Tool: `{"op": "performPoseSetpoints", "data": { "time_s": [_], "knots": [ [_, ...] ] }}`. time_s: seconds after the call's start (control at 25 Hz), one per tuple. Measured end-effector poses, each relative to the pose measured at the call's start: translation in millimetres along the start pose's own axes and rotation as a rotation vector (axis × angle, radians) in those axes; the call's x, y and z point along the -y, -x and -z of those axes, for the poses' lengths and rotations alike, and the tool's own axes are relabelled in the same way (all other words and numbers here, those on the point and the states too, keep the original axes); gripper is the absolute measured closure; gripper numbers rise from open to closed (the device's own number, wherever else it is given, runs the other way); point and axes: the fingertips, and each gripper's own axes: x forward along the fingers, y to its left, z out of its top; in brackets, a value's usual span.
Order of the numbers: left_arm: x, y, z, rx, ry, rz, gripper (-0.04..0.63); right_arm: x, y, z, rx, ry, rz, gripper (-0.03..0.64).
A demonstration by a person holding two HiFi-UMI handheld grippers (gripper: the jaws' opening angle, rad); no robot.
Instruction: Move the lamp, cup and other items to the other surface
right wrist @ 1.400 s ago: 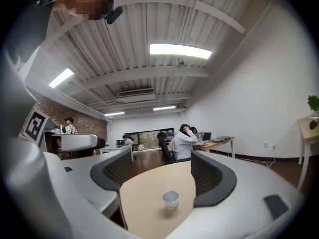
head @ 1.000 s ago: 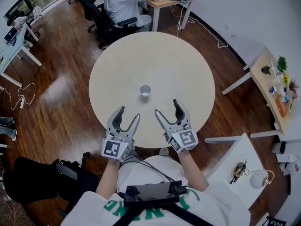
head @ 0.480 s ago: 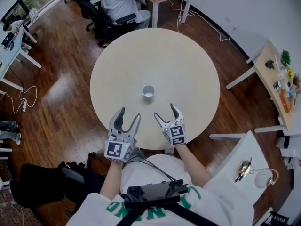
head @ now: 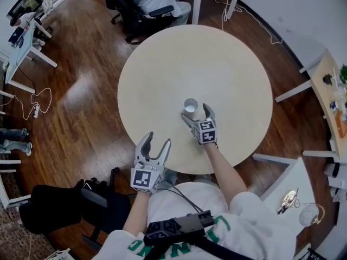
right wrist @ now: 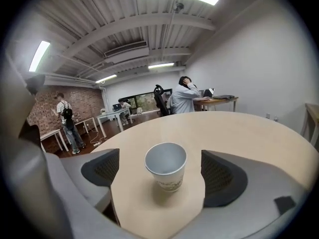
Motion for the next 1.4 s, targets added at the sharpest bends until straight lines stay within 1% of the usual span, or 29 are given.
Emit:
{"op": "performPoseSetpoints", "data": {
  "time_s": [0.04,0.12,0.2,0.28,0.32,0.36,0.48,0.56,0.64,0.72,0.8,0.92,1.0,1.12,1.24,1.32,1.4],
  "knots": [
    [-1.7,1.7,1.8,-0.008,0.002,0.000,0.331,-0.4,-7.6,-2.1,-0.013,0.012,0.001,0.072],
    [-6.7,4.1,0.6,-0.020,0.009,0.000,0.331,3.2,-21.0,-1.3,-0.061,0.053,0.039,0.077],
    [-19.9,10.3,9.6,-0.033,0.003,-0.009,0.331,6.9,-30.3,1.6,-0.113,0.110,0.095,0.108],
    [-33.1,15.7,13.2,-0.039,-0.003,-0.020,0.331,4.9,-33.1,2.0,-0.149,0.140,0.123,0.125],
    [-38.3,17.0,11.5,-0.040,-0.001,-0.026,0.331,3.2,-32.8,1.8,-0.154,0.144,0.125,0.213],
    [-42.1,17.5,9.0,-0.037,0.006,-0.028,0.331,0.9,-31.4,0.7,-0.152,0.144,0.119,0.243],
    [-45.8,14.6,1.5,-0.012,0.023,-0.002,0.331,-4.2,-17.4,-9.2,-0.117,0.141,0.103,0.242],
    [-42.6,11.2,-1.6,-0.005,0.024,0.024,0.331,-3.1,3.2,-21.9,-0.073,0.132,0.118,0.241],
    [-33.1,7.2,-5.5,0.017,0.031,0.066,0.331,-1.9,30.9,-36.2,-0.023,0.122,0.142,0.241],
    [-21.0,1.7,-7.0,0.019,0.038,0.113,0.331,-1.1,62.1,-47.5,0.022,0.117,0.168,0.241],
    [-2.1,-7.4,-4.5,0.012,0.037,0.179,0.331,3.5,97.7,-52.2,0.056,0.110,0.203,0.241],
    [46.7,-28.3,-3.0,-0.020,-0.002,0.302,0.331,24.3,159.1,-49.4,0.092,0.092,0.279,0.241],
    [87.5,-41.3,-10.3,-0.032,-0.018,0.406,0.331,35.6,199.6,-46.5,0.111,0.071,0.334,0.241],
    [144.4,-54.5,-8.9,-0.025,-0.071,0.561,0.331,40.5,262.5,-45.0,0.143,0.011,0.407,0.241],
    [219.4,-58.4,-7.4,-0.027,-0.094,0.729,0.331,54.4,334.0,-26.3,0.166,-0.050,0.510,0.241],
    [275.0,-52.8,-8.7,-0.042,-0.122,0.850,0.331,61.5,384.3,-5.0,0.163,-0.069,0.609,0.241],
    [336.6,-37.1,-11.8,-0.074,-0.138,0.994,0.331,65.4,432.4,23.2,0.161,-0.094,0.718,0.241]
  ]
}}
